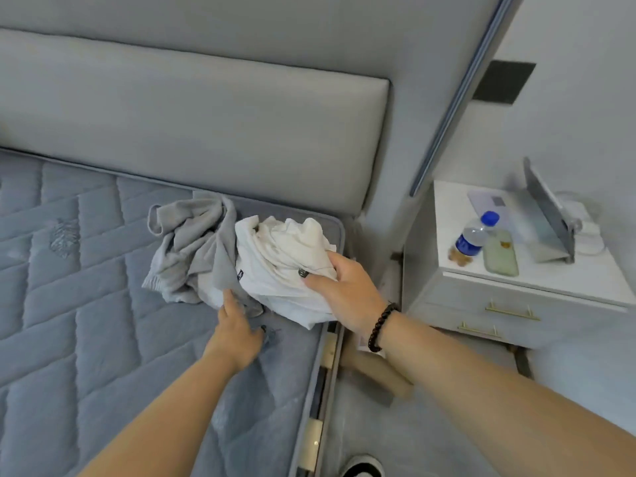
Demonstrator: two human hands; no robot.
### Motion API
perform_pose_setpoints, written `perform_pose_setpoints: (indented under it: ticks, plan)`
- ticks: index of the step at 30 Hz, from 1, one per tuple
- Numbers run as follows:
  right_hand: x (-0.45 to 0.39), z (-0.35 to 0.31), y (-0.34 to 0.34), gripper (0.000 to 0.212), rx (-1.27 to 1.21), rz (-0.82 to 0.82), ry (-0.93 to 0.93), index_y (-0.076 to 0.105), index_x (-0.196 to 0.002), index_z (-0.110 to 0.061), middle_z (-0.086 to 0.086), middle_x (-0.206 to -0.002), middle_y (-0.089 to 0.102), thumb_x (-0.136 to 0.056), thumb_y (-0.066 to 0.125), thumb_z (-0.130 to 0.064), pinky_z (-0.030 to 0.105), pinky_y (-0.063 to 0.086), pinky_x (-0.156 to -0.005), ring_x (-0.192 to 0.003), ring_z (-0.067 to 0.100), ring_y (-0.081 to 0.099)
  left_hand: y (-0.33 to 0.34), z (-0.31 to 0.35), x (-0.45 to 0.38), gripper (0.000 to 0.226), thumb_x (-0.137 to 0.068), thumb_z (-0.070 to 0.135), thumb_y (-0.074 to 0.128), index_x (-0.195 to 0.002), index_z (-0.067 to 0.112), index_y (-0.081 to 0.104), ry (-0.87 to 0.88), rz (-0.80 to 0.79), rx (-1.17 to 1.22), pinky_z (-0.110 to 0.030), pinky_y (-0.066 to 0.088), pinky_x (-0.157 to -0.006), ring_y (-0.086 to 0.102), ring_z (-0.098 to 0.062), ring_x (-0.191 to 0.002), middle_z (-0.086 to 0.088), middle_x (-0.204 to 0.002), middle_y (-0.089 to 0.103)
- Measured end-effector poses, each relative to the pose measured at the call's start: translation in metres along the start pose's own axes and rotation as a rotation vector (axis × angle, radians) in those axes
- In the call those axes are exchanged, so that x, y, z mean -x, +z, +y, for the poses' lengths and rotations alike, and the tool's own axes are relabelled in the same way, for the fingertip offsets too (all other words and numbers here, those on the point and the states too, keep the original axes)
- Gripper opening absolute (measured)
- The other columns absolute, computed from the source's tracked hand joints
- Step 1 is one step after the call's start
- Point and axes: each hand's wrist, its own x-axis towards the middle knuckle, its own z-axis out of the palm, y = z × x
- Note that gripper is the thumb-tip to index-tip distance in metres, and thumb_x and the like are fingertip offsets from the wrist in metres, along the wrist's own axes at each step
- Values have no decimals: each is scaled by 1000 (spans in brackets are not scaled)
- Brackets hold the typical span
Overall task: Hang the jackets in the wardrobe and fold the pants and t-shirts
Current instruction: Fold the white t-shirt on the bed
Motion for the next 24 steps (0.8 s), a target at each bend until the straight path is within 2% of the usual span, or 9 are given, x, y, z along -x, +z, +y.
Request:
perform_pose_setpoints:
  ticks: [3,7,9,11,16,18,21,23,24]
  plan:
    - [54,20,5,25,15,-50,-12,62,-104,-31,-8,-105,69,-90,61,-10,22,51,-84,-100,7,63,10,-2,42,93,-85,12,63,-150,19,-3,139,25,22,-41,42,-92,42,-21,-113,-10,-148,23]
    - [98,49,4,24,-7,-31,22,62,-99,-37,-16,-100,69,-91,61,-15,21,50,-84,-98,3,63,13,-6,66,95,-88,16,62,-153,26,-7,247,50,-7,-47,40,-103,36,-12,-118,-3,-156,13]
    - [114,63,3,19,-165,59,66,64,-108,-28,-11,-104,71,-94,57,-16,24,52,-86,-101,7,65,19,-13,73,98,-89,17,64,-153,27,-10,271,-13,-106,-47,36,-108,31,-17,-134,-3,-159,8]
    - [127,78,-2,20,-337,158,104,64,-114,-19,-10,-102,71,-97,52,-17,18,53,-79,-97,6,67,30,-16,80,98,-90,23,65,-153,25,-9,277,-35,-246,-47,36,-107,24,-24,-142,-3,-159,9]
    - [160,130,-16,16,-425,286,141,68,-95,-12,-9,-79,73,-95,52,-11,15,50,-61,-76,4,68,70,-8,88,95,-88,30,68,-155,25,1,242,115,-240,-53,42,-98,22,-30,-143,-9,-159,10]
    - [177,157,-14,19,-413,318,141,68,-85,-11,-9,-71,70,-94,52,-5,14,49,-58,-68,3,66,91,-7,89,78,-89,18,65,-152,25,21,309,116,-325,-55,42,-99,21,-35,-141,-12,-158,12]
    - [206,189,-7,15,-436,412,117,69,-91,-9,-9,-74,71,-93,54,-6,15,50,-58,-69,3,66,112,-17,94,41,-84,6,62,-125,6,57,486,183,-497,-54,35,-105,26,-43,-136,-20,-150,32]
    - [225,205,-4,13,-463,508,109,68,-98,-9,-8,-79,72,-93,56,-11,15,50,-57,-73,3,68,118,-26,103,27,-83,8,61,-109,1,60,604,212,-530,-52,40,-96,42,-44,-126,-20,-130,54]
    - [235,211,-3,14,-470,563,117,69,-99,-10,-5,-84,72,-92,58,-15,16,51,-58,-77,6,68,118,-27,111,17,-84,10,59,-100,2,59,654,232,-500,-48,43,-85,52,-42,-111,-16,-109,61]
